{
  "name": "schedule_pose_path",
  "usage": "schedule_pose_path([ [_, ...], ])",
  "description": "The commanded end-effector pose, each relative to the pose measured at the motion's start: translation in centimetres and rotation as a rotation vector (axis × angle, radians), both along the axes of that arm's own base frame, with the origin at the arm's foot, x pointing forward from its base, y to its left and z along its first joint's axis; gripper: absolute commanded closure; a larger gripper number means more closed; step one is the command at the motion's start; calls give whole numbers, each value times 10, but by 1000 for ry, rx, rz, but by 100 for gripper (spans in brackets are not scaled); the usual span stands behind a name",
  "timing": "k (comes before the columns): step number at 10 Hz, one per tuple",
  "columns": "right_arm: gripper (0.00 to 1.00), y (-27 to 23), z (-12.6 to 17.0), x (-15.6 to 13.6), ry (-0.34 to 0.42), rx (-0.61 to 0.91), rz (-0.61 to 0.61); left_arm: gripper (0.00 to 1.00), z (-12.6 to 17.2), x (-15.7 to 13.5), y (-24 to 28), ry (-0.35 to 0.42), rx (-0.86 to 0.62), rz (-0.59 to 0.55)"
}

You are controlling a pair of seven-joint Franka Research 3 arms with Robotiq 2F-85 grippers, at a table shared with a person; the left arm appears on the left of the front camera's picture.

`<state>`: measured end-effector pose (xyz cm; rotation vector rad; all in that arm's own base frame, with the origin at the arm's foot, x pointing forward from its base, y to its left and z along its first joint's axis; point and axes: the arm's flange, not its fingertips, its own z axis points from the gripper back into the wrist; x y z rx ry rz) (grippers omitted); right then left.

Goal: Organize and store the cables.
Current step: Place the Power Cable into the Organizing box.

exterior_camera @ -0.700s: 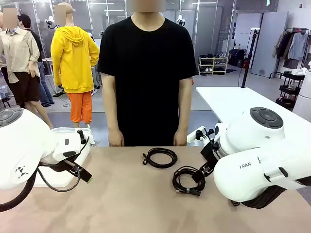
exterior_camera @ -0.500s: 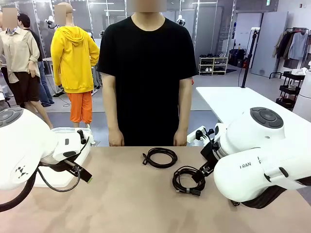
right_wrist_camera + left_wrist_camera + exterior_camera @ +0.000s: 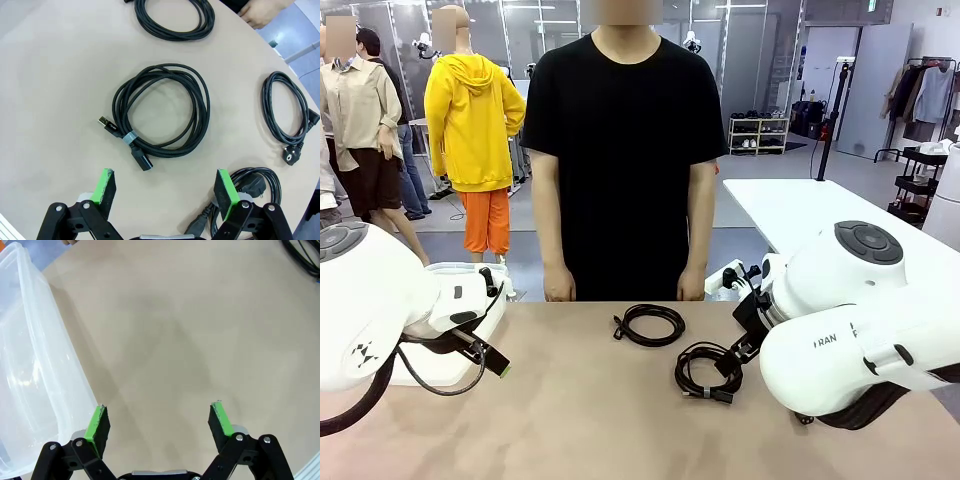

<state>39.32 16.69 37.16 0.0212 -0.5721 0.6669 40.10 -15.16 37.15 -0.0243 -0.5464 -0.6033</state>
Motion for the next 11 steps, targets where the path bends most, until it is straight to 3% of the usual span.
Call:
schedule_pose_path([
  [1, 0, 0, 0, 0, 0, 1, -1, 0, 0, 0, 1, 0, -1, 1],
  [4, 0, 0, 0, 0, 0, 0, 0, 0, 0, 0, 1, 0, -1, 1],
  [5, 0, -5, 15, 5, -13, 1, 46, 0, 0, 0, 0, 0, 0, 0],
  [6, 0, -16, 29, 8, 1, -16, 49, 0, 16, -5, 6, 3, 21, -16],
  [8, 0, -50, 67, 5, 22, 37, 101, 0, 51, -19, 29, 94, -51, -110],
  [10, 0, -85, 107, -11, 23, 49, 185, 0, 91, -41, 61, 103, -137, -237],
  [11, 0, -110, 129, -27, 9, 89, 209, 0, 115, -60, 85, 69, -178, -280],
])
